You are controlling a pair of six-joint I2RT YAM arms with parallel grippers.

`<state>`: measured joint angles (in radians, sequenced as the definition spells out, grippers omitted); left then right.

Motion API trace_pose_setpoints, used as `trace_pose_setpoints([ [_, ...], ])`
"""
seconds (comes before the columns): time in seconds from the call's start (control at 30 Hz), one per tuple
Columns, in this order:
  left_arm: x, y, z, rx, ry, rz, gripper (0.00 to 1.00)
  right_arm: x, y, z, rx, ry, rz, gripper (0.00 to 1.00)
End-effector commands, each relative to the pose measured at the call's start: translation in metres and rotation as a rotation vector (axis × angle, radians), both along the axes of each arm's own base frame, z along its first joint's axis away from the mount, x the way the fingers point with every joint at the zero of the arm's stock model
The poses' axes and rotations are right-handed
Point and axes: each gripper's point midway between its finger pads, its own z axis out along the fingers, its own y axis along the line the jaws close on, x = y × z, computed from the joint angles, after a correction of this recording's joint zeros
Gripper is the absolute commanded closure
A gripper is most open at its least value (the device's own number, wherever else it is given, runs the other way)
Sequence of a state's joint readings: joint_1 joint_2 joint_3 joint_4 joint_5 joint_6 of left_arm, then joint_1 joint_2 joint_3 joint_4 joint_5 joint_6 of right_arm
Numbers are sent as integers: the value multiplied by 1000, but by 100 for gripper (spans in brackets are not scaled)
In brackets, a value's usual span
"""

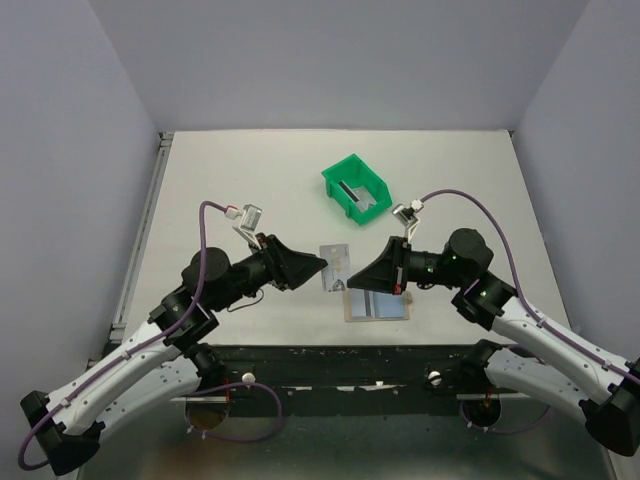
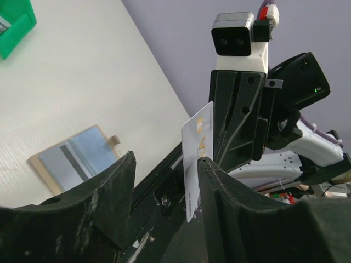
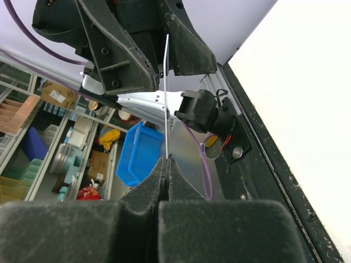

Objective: Put the credit cards into the card holder
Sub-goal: Insert the credit card into the card holder.

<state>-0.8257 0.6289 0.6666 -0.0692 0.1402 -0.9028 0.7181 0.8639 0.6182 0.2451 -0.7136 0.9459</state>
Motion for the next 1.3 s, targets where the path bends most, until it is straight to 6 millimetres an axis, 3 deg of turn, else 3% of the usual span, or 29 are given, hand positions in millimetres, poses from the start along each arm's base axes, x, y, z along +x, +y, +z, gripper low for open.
trace_pose_setpoints([
  [0.0,-9,-10,10,-72,-11,-76,44,-5,-1,4,22,-1,32,99],
  [0.27,-12,-14,10,-90,-1,-104,59,-1,1,0,12,18,21,99],
  [0.37,-13,-13,9,-88,1,-105,77,2,1,-2,6,18,16,99],
  [0.4,-13,-13,9,-91,0,-105,86,2,1,-3,3,13,18,97],
  [0.5,-14,-12,8,-94,5,-105,100,2,-1,-1,-3,-20,12,73],
  [0.6,-15,-13,9,-107,7,-110,100,5,-3,2,-12,-53,-12,58],
  [0.67,-17,-13,8,-115,10,-120,100,7,-5,4,-16,-68,-31,53],
  [1.27,-24,-25,10,-168,19,-202,100,18,-3,11,3,-81,-72,52],
])
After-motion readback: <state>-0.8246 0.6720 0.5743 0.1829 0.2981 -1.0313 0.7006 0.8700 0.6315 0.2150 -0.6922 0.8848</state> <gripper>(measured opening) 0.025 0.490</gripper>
